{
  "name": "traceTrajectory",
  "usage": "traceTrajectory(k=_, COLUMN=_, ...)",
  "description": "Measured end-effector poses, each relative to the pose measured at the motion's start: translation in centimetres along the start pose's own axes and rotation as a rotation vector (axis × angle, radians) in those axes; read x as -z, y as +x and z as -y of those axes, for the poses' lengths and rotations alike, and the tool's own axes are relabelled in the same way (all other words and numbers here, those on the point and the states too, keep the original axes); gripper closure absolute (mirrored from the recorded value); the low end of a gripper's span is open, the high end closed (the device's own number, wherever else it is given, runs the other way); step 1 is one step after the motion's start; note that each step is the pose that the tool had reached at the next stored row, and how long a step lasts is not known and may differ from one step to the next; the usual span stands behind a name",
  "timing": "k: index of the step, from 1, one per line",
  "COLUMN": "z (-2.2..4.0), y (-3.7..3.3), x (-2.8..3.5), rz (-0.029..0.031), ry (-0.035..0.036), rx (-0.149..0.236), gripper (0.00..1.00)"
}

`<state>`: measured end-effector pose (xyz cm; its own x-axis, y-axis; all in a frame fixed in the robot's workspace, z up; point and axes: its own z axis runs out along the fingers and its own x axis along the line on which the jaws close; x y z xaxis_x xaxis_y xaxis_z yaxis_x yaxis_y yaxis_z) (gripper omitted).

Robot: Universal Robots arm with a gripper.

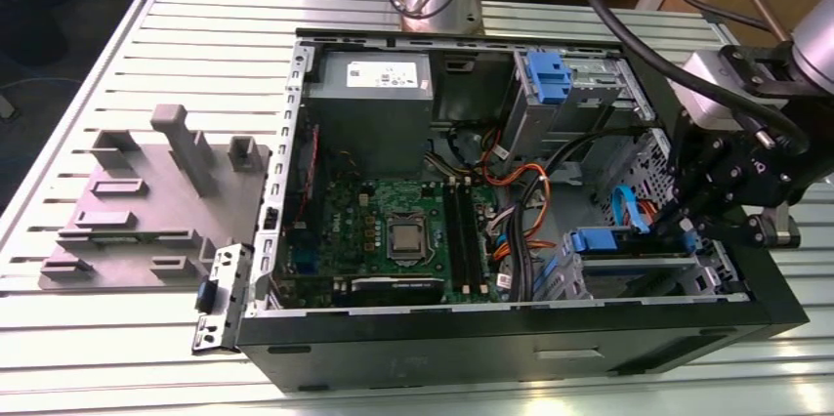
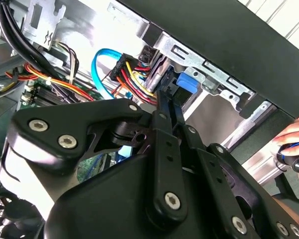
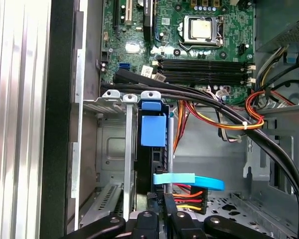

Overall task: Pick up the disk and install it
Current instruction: 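Insert the second disk wire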

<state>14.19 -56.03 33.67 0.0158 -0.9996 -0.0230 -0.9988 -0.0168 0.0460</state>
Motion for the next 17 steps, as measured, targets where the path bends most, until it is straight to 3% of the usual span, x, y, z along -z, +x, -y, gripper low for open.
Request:
traceTrajectory(k=4, z=0.0, y=0.0, x=-0.07, rz=-0.0053, ry=-0.0001, rx=0.0, gripper=0.84)
traceTrajectory(k=17, z=0.03, y=-0.03, x=-0.49, rz=-0.0068, ry=-0.0001, rx=0.0, gripper=0.84)
